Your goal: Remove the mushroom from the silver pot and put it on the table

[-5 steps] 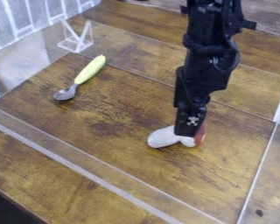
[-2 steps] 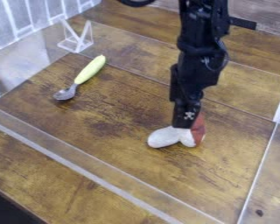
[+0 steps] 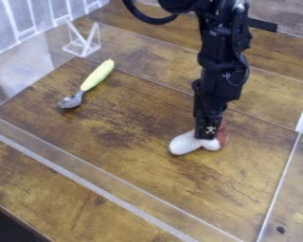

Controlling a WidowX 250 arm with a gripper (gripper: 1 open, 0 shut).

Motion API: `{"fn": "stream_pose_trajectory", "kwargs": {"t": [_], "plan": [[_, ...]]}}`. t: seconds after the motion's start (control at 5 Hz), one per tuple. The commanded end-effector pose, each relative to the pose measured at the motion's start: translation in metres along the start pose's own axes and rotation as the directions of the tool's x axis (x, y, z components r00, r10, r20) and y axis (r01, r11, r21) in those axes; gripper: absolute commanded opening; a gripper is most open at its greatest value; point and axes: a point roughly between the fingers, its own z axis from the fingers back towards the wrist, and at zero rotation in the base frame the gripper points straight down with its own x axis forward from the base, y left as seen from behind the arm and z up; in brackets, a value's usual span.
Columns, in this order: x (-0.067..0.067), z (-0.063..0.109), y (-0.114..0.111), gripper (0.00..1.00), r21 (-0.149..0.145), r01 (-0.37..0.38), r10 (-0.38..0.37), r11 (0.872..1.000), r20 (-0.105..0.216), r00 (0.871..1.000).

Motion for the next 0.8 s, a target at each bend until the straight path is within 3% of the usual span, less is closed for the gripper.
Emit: {"fn": "stream_pose_trajectory", "kwargs": {"t": [0.0, 0.2, 0.6], "plan": [[-0.007, 0.022, 0.018, 0.0, 0.043, 0.04, -0.042, 0.998, 0.058, 0.997], [-0.011, 0.031, 0.023, 1.0, 0.041, 0.094, -0.098, 0.995, 0.093, 0.991], [-0.005, 0.016, 0.032, 1.0, 0.035, 0.165, -0.168, 0.986, 0.136, 0.976]]}}
